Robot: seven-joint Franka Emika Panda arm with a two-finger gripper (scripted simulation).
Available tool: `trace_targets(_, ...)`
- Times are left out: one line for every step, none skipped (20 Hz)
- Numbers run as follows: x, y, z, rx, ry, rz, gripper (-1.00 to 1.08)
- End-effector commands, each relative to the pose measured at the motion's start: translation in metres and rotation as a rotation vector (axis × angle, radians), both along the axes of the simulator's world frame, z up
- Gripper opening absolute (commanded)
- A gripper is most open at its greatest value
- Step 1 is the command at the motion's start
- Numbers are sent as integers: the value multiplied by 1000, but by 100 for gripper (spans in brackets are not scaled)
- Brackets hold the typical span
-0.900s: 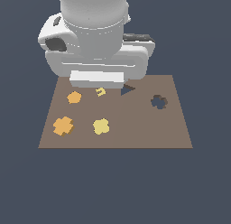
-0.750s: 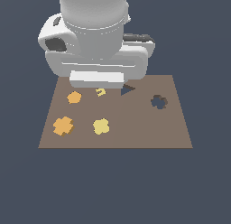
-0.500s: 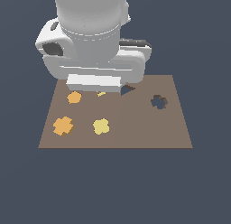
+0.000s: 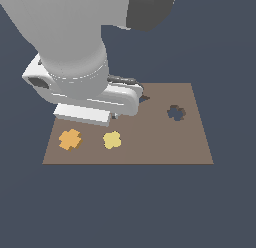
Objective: Insert a designated object into the corresponding slot on a board.
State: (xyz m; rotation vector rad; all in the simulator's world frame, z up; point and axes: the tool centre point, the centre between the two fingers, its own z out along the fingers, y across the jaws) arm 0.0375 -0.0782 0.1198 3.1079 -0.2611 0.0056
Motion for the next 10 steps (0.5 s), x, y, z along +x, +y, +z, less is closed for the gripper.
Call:
trace_targets(9,-15,-13,3,0,-50,100)
trace_targets(13,-22,-18,5,0,-72,100)
trace_targets(17,-29,-23,7,0,-94,100)
trace_targets(21,-36,-29,8,-1,-115,100)
trace_targets(24,-42,-33,10,-1,-134,100)
trace_targets(27,-48,-38,12,-1,-153,100)
trace_targets(29,-54,-42,13,-1,-170,100)
trace_targets(31,-59,-46,14,-1,-186,100)
trace_targets(34,-64,-50,16,-1,-201,100)
trace_targets(35,-68,-53,17,-1,-214,100)
